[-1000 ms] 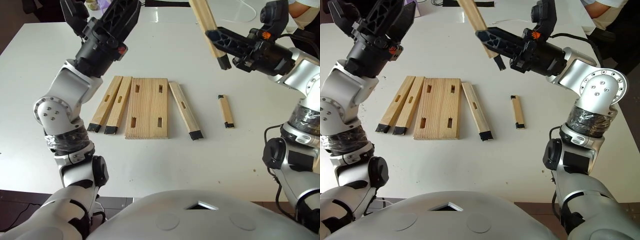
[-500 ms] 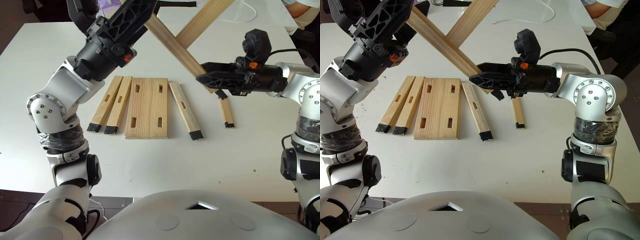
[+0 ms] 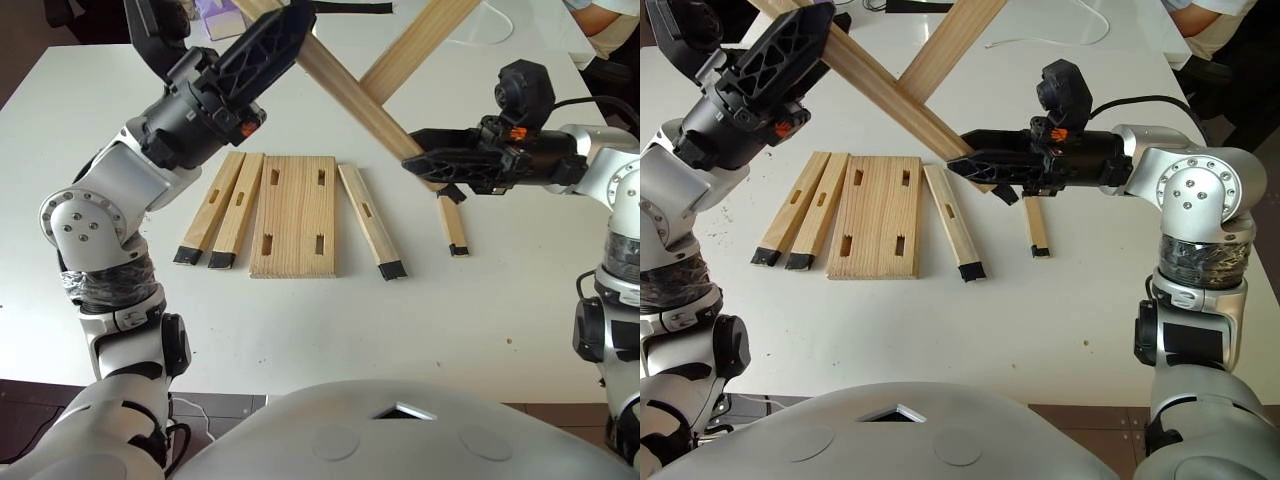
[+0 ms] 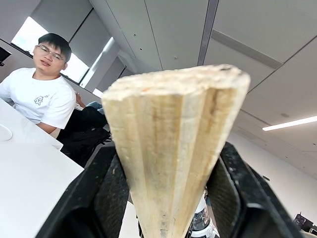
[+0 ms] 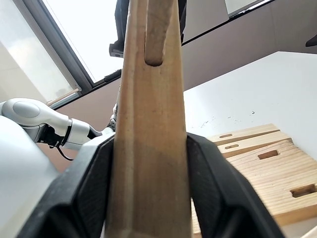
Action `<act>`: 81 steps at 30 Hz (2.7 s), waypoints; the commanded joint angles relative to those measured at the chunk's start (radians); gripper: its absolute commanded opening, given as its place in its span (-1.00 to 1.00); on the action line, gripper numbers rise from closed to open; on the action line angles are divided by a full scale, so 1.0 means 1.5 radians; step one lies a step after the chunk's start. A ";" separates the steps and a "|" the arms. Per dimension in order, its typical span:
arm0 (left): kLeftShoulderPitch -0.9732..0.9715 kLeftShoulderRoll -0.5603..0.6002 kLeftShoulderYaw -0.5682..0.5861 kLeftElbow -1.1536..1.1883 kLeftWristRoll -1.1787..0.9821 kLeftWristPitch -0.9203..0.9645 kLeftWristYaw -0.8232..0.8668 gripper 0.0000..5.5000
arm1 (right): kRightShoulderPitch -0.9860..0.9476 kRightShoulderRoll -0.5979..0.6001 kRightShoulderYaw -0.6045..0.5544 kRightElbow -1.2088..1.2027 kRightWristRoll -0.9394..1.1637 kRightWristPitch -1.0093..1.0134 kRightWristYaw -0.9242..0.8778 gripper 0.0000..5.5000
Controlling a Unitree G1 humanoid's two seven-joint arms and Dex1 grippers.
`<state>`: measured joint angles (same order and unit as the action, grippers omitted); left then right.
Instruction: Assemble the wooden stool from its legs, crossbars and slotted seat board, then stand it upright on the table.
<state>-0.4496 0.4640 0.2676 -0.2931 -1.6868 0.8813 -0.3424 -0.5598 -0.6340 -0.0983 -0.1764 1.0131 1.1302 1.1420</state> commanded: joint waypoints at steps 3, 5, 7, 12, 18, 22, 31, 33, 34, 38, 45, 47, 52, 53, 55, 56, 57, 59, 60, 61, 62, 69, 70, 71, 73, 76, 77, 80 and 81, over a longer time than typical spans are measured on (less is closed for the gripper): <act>0.043 0.023 0.002 -0.029 0.053 -0.006 -0.039 -0.25 | 0.000 -0.018 0.010 0.023 -0.042 -0.062 0.017 -0.24; 0.056 0.023 0.003 -0.036 0.057 -0.011 -0.045 -0.25 | 0.007 -0.018 0.014 0.021 -0.050 -0.075 0.028 -0.24; 0.064 0.023 0.000 -0.044 0.063 -0.015 -0.051 -0.25 | 0.013 -0.018 0.018 0.019 -0.054 -0.082 0.032 -0.24; 0.069 0.028 -0.003 -0.043 0.089 -0.023 -0.062 -0.25 | 0.018 -0.013 0.024 0.031 -0.094 -0.133 0.014 -0.11; 0.079 0.052 0.009 -0.010 0.160 -0.032 -0.094 -0.26 | 0.043 -0.037 0.014 0.031 -0.153 -0.228 0.023 0.18; 0.111 0.076 0.033 -0.005 0.209 -0.043 -0.116 -0.26 | 0.091 -0.070 0.013 0.036 -0.218 -0.309 0.037 0.26; 0.101 0.341 0.050 0.087 0.453 -0.134 -0.476 -0.26 | 0.171 -0.021 -0.063 0.049 -0.267 -0.418 -0.087 0.26; 0.096 0.385 0.011 0.128 0.522 -0.177 -0.568 -0.26 | 0.204 -0.007 -0.074 0.023 -0.266 -0.429 -0.114 0.26; 0.093 0.399 -0.008 0.145 0.547 -0.191 -0.610 -0.26 | 0.221 -0.001 -0.080 0.009 -0.266 -0.432 -0.127 0.26; 0.075 0.418 -0.072 0.189 0.633 -0.256 -0.721 -0.26 | 0.248 0.013 -0.089 -0.015 -0.262 -0.434 -0.163 0.26; 0.054 0.398 -0.094 0.209 0.668 -0.288 -0.766 -0.26 | 0.203 0.019 -0.067 0.005 -0.254 -0.427 -0.161 0.26; 0.055 0.399 -0.089 0.202 0.663 -0.284 -0.771 -0.26 | 0.204 0.018 -0.070 0.004 -0.251 -0.426 -0.161 0.26; 0.044 0.413 -0.074 0.188 0.647 -0.265 -0.789 -0.26 | 0.222 0.020 -0.078 -0.008 -0.245 -0.424 -0.167 0.26; 0.042 0.416 -0.071 0.186 0.644 -0.260 -0.793 -0.26 | 0.225 0.020 -0.080 -0.011 -0.243 -0.423 -0.169 0.26; 0.035 0.419 -0.073 0.186 0.649 -0.259 -0.800 -0.26 | 0.232 0.023 -0.084 -0.015 -0.240 -0.422 -0.175 0.26; 0.029 0.417 -0.077 0.190 0.653 -0.257 -0.804 -0.26 | 0.236 0.025 -0.085 -0.016 -0.240 -0.423 -0.178 0.26; 0.026 0.416 -0.082 0.194 0.657 -0.258 -0.809 -0.26 | 0.238 0.027 -0.085 -0.017 -0.240 -0.424 -0.183 0.26; 0.023 0.414 -0.090 0.194 0.662 -0.257 -0.819 -0.26 | 0.241 0.032 -0.085 -0.019 -0.236 -0.421 -0.188 0.26; 0.022 0.413 -0.092 0.194 0.663 -0.256 -0.822 -0.26 | 0.241 0.032 -0.086 -0.021 -0.233 -0.420 -0.189 0.26; 0.022 0.412 -0.098 0.197 0.669 -0.259 -0.827 -0.26 | 0.241 0.033 -0.085 -0.020 -0.232 -0.420 -0.191 0.26; 0.024 0.410 -0.102 0.198 0.673 -0.262 -0.831 -0.26 | 0.242 0.033 -0.085 -0.020 -0.231 -0.420 -0.193 0.26; 0.063 0.397 -0.112 0.168 0.675 -0.267 -0.833 -0.26 | 0.231 0.031 -0.077 -0.014 -0.227 -0.420 -0.195 0.26; 0.066 0.392 -0.113 0.162 0.671 -0.264 -0.831 -0.26 | 0.230 0.031 -0.075 -0.013 -0.227 -0.420 -0.194 0.26; 0.070 0.389 -0.112 0.155 0.666 -0.261 -0.828 -0.26 | 0.227 0.031 -0.073 -0.012 -0.228 -0.420 -0.193 0.26; 0.075 0.381 -0.110 0.145 0.661 -0.259 -0.816 -0.26 | 0.221 0.030 -0.068 -0.007 -0.228 -0.419 -0.189 0.26; 0.088 0.378 -0.111 0.149 0.676 -0.274 -0.810 -0.26 | 0.214 0.028 -0.064 -0.002 -0.229 -0.416 -0.186 0.26; 0.095 0.380 -0.113 0.152 0.684 -0.284 -0.812 -0.26 | 0.214 0.028 -0.064 -0.002 -0.228 -0.415 -0.186 0.26; 0.131 0.393 -0.123 0.147 0.709 -0.312 -0.819 -0.26 | 0.217 0.032 -0.057 -0.007 -0.233 -0.414 -0.188 0.26; 0.149 0.395 -0.128 0.145 0.722 -0.328 -0.819 -0.26 | 0.217 0.036 -0.054 -0.010 -0.233 -0.414 -0.191 0.26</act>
<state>-0.3130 1.0419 0.1252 -0.0720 -0.7121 0.4266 -1.5714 -0.2220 -0.5854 -0.1944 -0.1820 0.6645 0.4997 0.8606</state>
